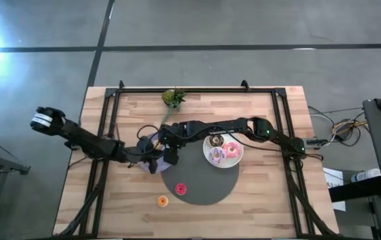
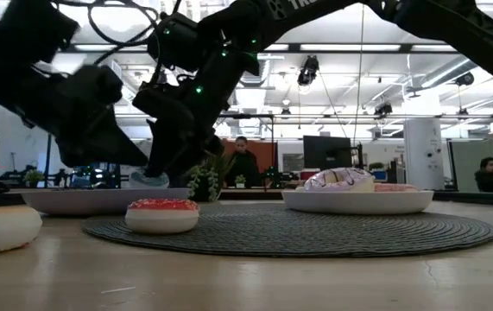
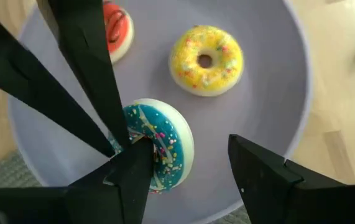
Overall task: Pick & Place donuts
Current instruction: Put the small blue donut on the purple plate, then put the small red donut on the purple plate
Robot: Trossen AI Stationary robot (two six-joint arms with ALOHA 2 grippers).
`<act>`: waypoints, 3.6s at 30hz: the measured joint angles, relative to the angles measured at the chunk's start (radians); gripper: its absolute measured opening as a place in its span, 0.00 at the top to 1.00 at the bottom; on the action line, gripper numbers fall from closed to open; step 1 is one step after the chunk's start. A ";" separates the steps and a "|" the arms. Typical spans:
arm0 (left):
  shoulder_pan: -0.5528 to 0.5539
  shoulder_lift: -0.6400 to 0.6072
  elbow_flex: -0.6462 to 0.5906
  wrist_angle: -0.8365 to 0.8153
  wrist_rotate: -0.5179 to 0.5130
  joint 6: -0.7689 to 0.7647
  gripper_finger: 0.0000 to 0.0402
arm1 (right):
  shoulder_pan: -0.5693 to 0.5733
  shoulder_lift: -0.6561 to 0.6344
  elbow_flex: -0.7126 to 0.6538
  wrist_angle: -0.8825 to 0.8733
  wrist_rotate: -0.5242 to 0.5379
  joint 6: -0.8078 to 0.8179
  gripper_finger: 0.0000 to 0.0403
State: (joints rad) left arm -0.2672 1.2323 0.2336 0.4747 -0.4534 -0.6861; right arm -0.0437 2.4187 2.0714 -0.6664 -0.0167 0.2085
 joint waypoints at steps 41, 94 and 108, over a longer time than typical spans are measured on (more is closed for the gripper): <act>-0.191 -0.369 0.055 -0.409 -0.081 -0.162 1.00 | 0.274 -0.134 -0.180 -0.052 -0.143 -0.134 0.50; -0.200 -0.360 0.159 -0.455 -0.101 -0.123 1.00 | 0.372 -0.155 -0.249 0.101 0.240 -0.181 0.98; -0.308 -0.363 0.461 -0.990 -0.266 -0.209 1.00 | 0.152 -0.161 -0.175 0.131 0.180 -0.294 0.98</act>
State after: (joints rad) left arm -0.5749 0.8692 0.6951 -0.5152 -0.7193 -0.8949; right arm 0.1078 2.2573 1.8966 -0.5350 0.1630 -0.0856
